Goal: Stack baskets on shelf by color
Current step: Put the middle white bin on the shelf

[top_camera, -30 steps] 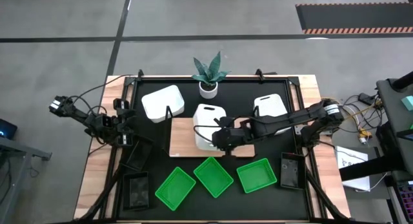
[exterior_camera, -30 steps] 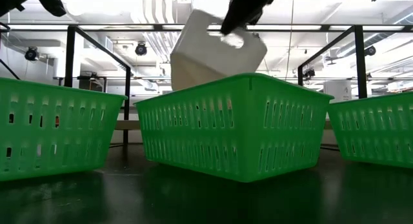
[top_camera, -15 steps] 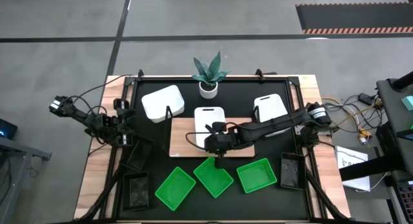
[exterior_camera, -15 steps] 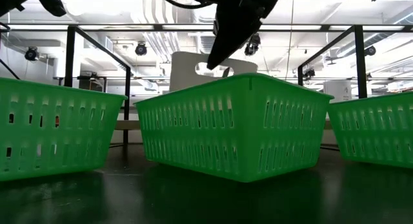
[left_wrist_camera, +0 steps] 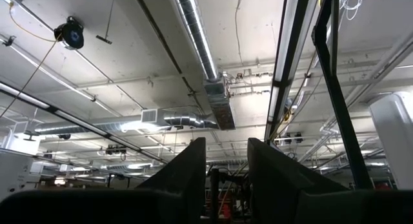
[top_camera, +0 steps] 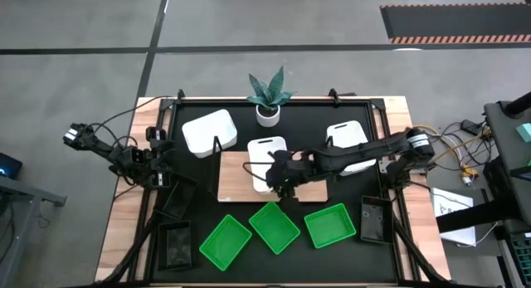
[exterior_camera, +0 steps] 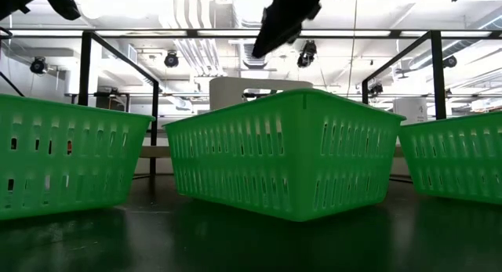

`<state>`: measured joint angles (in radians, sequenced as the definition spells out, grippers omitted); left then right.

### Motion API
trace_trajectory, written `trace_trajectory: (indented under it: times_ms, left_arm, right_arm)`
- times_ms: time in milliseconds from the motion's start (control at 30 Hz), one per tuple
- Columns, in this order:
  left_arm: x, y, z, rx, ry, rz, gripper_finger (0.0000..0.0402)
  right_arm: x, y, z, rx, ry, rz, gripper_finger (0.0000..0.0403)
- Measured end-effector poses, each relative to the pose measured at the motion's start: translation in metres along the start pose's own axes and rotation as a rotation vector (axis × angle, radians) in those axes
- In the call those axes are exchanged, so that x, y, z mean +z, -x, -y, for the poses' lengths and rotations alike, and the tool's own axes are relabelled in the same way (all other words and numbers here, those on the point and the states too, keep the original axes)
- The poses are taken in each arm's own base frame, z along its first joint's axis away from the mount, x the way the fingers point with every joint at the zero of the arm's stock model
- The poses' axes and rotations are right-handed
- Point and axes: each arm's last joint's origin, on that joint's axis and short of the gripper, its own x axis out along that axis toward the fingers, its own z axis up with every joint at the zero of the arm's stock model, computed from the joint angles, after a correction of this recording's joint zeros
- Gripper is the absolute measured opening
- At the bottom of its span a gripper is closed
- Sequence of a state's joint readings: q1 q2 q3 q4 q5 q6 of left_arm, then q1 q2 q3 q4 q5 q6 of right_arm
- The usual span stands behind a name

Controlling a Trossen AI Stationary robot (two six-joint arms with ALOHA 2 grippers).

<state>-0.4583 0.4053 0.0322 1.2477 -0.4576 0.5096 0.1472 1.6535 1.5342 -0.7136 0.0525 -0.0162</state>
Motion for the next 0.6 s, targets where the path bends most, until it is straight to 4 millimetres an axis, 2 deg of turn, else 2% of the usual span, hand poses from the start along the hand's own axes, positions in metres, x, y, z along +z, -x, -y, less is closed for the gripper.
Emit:
trace_trajectory:
  times_ms: [133,267,467,600]
  left_arm:
    - [0.0,0.0,0.0,0.0,-0.001,0.0,0.0099]
    - [0.0,0.0,0.0,0.001,-0.001,0.0,0.0099]
    - [0.0,0.0,0.0,0.003,-0.001,-0.002,0.0099]
    - [0.0,0.0,0.0,0.004,-0.003,-0.002,0.0099]
  right_arm:
    - [-0.006,0.024,0.018,-0.06,-0.026,-0.031,0.0145]
    - [-0.021,0.036,0.043,-0.161,-0.071,-0.151,0.0101]
    - [-0.044,0.029,0.075,-0.202,-0.158,-0.326,0.0018]
    - [-0.056,0.014,0.085,-0.2,-0.182,-0.382,0.0011]
